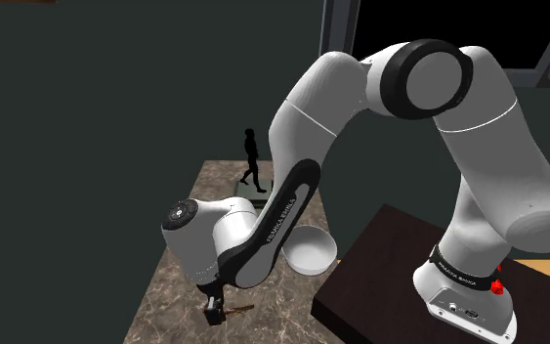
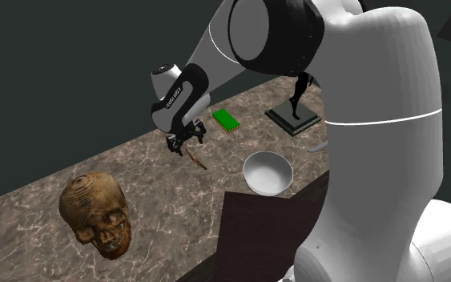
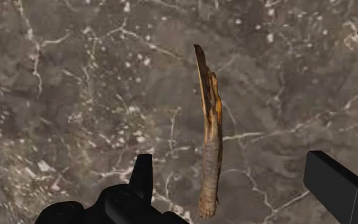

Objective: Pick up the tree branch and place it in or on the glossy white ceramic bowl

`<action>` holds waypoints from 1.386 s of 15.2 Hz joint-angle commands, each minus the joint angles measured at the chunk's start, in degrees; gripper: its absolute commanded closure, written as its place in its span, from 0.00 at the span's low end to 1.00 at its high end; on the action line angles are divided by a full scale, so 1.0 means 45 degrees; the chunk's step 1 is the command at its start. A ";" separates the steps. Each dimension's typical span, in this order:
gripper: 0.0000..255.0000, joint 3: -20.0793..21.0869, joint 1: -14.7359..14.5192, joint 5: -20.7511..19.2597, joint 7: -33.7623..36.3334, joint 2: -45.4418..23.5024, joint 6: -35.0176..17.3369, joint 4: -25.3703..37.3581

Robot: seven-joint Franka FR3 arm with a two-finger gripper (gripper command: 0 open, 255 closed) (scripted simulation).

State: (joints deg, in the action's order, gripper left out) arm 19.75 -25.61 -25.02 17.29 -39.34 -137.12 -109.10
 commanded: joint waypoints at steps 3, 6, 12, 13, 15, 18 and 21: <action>0.00 -0.0235 -0.0302 -0.0299 0.0167 -0.0790 -0.0328 0.0421; 0.00 -0.0404 -0.0393 -0.0468 0.0269 -0.1181 -0.0640 0.0502; 0.00 -0.0494 -0.0441 -0.0554 0.0321 -0.1390 -0.0800 0.0555; 0.00 -0.0494 -0.0441 -0.0554 0.0321 -0.1390 -0.0800 0.0555; 0.00 -0.0493 -0.0441 -0.0553 0.0321 -0.1388 -0.0799 0.0554; 1.00 -0.0493 -0.0441 -0.0553 0.0321 -0.1388 -0.0799 0.0554; 1.00 -0.0493 -0.0441 -0.0552 0.0320 -0.1390 -0.0797 0.0557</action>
State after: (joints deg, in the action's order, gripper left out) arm 17.55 -27.60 -27.50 18.73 -45.58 -140.72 -106.58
